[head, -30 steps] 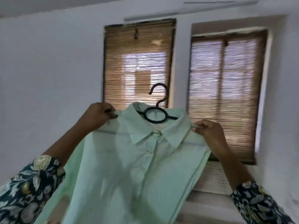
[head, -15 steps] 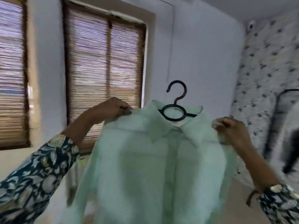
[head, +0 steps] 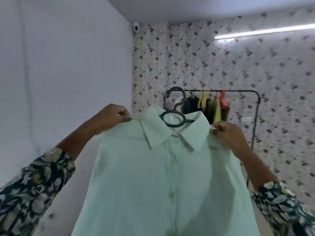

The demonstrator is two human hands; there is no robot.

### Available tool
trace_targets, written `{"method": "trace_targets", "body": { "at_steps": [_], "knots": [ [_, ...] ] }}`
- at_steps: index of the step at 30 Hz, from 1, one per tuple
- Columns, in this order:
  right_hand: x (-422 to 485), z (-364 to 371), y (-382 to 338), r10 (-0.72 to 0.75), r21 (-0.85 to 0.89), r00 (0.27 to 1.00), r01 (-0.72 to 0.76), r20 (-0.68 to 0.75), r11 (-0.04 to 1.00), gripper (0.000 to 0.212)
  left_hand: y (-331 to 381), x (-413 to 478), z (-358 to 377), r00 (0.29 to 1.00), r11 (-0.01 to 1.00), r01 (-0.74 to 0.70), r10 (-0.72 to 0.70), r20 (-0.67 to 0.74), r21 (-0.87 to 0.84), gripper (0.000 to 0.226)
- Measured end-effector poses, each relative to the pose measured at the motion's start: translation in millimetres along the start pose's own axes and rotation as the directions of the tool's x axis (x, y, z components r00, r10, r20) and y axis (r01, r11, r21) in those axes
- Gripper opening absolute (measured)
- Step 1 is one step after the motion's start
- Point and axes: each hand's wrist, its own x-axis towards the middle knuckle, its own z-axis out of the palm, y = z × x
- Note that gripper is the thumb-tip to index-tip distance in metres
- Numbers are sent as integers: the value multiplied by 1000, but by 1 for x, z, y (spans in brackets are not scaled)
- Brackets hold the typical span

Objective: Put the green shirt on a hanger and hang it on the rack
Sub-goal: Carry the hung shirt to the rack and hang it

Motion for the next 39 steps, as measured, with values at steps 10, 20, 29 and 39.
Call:
{"method": "trace_targets", "body": {
  "at_steps": [10,20,29,39],
  "knots": [
    [158,-64,170,17,-185,979,-55,-201,981,15,7,232,186,981,977,-193,191,38,89,35],
    [321,-88,320,7,-267,952,-93,-306,959,17,-2,431,356,977,959,-200,210,28,-202,29],
    [447,-117,431,24,-258,901,-149,-433,955,16,14,612,477,891,810,-202,385,240,-550,31],
    [582,-168,588,8,-327,895,-172,-445,929,16,68,748,628,893,648,4,340,294,-762,24]
  ]
}}
